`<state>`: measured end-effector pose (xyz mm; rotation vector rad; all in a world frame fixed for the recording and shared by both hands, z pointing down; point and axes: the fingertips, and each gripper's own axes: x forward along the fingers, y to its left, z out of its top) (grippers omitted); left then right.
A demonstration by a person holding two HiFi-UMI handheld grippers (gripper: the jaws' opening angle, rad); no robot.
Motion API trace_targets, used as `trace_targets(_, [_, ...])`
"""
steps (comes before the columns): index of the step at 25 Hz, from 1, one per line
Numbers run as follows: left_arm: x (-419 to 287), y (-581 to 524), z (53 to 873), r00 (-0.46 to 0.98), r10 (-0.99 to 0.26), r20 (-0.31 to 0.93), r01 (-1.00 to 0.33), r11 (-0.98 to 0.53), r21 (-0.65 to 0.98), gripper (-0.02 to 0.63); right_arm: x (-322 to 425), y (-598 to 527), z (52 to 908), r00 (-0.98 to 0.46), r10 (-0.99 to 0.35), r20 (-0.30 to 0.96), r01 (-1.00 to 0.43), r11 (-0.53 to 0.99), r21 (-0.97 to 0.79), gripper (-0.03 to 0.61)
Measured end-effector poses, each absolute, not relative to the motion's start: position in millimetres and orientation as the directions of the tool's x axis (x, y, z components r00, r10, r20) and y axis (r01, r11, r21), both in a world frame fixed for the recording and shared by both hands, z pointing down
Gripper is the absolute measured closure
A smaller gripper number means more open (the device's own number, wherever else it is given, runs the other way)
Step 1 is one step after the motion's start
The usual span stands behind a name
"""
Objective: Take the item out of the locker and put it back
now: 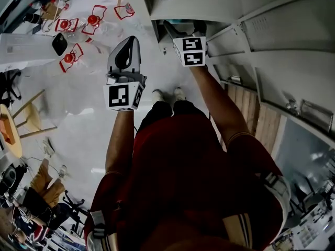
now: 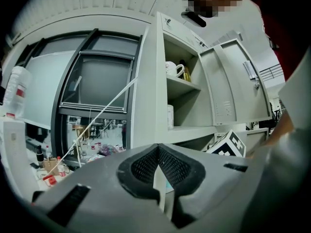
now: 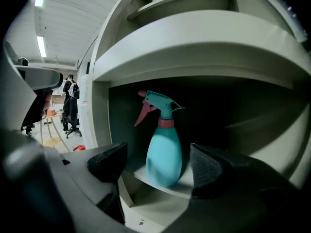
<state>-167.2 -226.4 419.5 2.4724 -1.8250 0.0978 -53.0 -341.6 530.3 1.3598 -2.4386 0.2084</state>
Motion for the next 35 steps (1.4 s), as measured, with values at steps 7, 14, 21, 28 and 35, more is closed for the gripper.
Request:
trace_targets(7, [-171.8,-235.6,427.4,0.287,-0.949,0.132,-0.957,-0.288,0.011,0.607,-56.1,-357.6,546.3,-0.472,-0.794,0.383,-0.850,0.525,0.042,0.202])
trace_targets(14, [-176.0,-244.3,424.5,0.282,-0.955,0.096,-0.959,-0.282,0.019,0.607,-63.7,-372.1,554.6,-0.459,-0.796,0.394,-0.855,0.516,0.046,0.198])
trace_targets(21, [-177.7,-247.6,424.0,0.287,-0.953,0.099,-0.958,-0.288,0.007,0.607,-68.0,-381.5,562.9,-0.443,-0.802,0.399,-0.862,0.504,0.055,0.198])
trace_targets(28, [-180.5,-248.4,426.7,0.285,-0.952,0.109,-0.958,-0.286,0.004,0.607,-70.5,-389.1,571.4,-0.436,-0.798,0.416,-0.866,0.497,0.045,0.198])
trace_targets(35, [-181.6,-247.7,427.6,0.281,-0.953,0.114,-0.959,-0.283,0.002,0.607,-68.5,-395.7,581.8,-0.426,-0.786,0.448,-0.871,0.490,0.032,0.198])
